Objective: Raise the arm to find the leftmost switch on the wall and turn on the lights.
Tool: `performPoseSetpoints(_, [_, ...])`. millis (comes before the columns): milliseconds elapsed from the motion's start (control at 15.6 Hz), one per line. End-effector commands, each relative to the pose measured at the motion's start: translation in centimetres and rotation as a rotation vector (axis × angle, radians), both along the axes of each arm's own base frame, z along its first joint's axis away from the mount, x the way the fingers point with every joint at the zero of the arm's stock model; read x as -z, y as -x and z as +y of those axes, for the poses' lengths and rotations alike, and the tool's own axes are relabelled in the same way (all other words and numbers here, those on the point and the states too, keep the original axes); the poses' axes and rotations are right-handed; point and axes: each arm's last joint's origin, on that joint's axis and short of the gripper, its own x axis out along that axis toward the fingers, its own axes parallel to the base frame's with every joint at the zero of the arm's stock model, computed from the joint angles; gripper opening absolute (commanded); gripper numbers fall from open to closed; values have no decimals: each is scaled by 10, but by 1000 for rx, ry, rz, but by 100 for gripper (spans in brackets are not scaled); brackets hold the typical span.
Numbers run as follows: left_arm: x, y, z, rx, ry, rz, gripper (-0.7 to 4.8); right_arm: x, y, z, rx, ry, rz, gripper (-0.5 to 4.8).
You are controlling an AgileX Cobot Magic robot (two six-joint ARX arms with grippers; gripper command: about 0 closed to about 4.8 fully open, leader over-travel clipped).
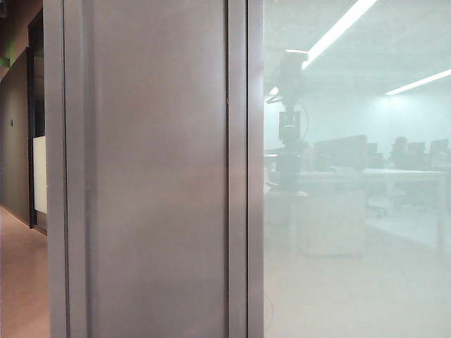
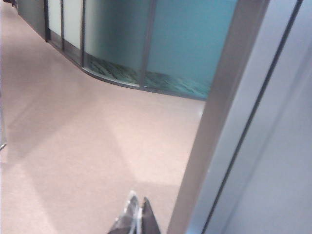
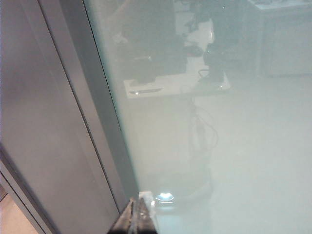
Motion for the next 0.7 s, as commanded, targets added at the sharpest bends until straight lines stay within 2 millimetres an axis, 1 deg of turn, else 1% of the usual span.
performPoseSetpoints(64, [2,0,0,5,-17,1,-5,-3,0,0,4,-4,-17,-1])
performPoseSetpoints(320, [1,-1,-1,46,-60,-3,-5,-3,0,0,4,-4,-17,-1])
performPoseSetpoints(705, [1,-1,-1,45,-58,-2,-5,-3,0,0,4,-4,-17,-1])
